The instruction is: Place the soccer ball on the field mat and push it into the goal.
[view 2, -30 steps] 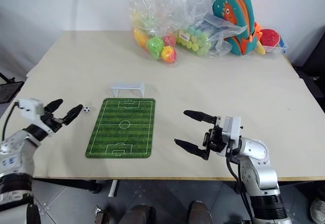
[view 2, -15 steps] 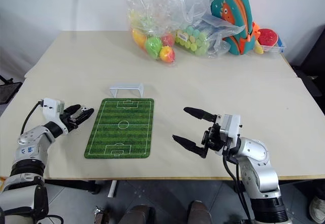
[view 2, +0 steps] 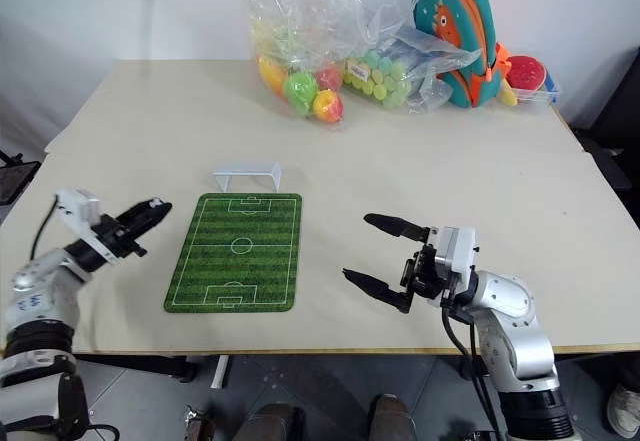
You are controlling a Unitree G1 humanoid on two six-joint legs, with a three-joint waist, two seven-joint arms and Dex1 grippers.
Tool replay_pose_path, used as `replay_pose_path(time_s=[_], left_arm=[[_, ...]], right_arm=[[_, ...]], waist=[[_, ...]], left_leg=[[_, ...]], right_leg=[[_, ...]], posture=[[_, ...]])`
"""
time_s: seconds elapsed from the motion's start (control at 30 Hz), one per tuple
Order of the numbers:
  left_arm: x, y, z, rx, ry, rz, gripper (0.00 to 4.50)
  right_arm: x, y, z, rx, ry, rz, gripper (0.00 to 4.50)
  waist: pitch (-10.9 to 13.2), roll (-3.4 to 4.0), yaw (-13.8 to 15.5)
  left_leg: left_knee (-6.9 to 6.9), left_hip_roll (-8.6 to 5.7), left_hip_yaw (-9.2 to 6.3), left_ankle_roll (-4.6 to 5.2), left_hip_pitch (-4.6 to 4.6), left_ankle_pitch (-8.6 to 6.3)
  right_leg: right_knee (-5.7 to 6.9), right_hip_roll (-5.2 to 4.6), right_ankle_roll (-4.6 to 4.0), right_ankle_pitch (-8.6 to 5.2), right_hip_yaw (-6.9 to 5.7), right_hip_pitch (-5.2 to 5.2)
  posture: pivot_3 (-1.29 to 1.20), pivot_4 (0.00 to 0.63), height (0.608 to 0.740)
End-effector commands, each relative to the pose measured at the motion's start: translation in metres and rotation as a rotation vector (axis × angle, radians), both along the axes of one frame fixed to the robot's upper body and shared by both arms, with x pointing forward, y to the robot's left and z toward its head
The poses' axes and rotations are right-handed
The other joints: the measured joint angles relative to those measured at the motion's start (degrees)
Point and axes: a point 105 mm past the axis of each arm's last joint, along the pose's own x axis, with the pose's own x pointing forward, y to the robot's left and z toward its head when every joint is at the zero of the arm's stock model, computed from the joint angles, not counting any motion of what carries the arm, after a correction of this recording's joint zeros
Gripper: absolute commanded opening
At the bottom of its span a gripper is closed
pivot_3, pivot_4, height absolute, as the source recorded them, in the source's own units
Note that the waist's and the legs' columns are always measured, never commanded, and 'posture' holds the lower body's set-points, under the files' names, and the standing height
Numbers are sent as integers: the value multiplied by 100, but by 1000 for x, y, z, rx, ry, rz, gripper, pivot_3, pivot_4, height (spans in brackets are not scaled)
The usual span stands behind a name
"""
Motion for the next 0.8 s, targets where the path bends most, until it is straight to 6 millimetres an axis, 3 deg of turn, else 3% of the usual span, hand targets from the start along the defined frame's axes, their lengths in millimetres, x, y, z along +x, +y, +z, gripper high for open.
replay_pose_path(time_s=[0.03, 0.1, 0.2, 0.3, 0.47, 0.8], left_arm=[[-40, -39, 11, 166, 39, -369, 870], [-58, -52, -4, 269, 105, -502, 870], [-71, -57, -25, 419, 154, -629, 870], [-66, -65, -44, 481, 181, -692, 870], [-60, -89, -61, 493, 159, -773, 870], [-51, -100, -72, 488, 162, -764, 870]], right_arm=[[-24, -13, 3, -73, 25, 131, 4500], [-34, -15, 0, -119, 27, 198, 4500], [-43, -15, -2, -162, 43, 270, 4500], [-48, -13, -9, -200, 59, 311, 4500], [-40, -7, -12, -190, 52, 292, 4500], [-37, -4, -11, -179, 44, 278, 4500]], waist=[[6, 12, 7], [12, 25, 24], [19, 36, 45], [19, 36, 76], [19, 35, 74], [22, 28, 42]], left_leg=[[-2, 1, 0, 1, 1, -2], [-1, 2, 3, 7, 2, -7], [3, 5, 5, 6, 6, -8], [5, 9, 26, -1, 7, -4], [7, 7, 52, 3, 6, -6], [14, 8, 56, 5, 4, -9]], right_leg=[[-2, -1, -1, 0, 1, 2], [-14, -3, -2, -1, 5, 9], [-25, 0, -3, -1, 4, 13], [-29, 8, -14, -3, -3, 13], [-3, 8, -11, -1, 1, 12], [-2, 10, -9, 0, 0, 11]], posture=[[0, 150, 740], [0, 150, 740], [0, 150, 740], [0, 150, 740], [0, 150, 740], [0, 150, 740]])
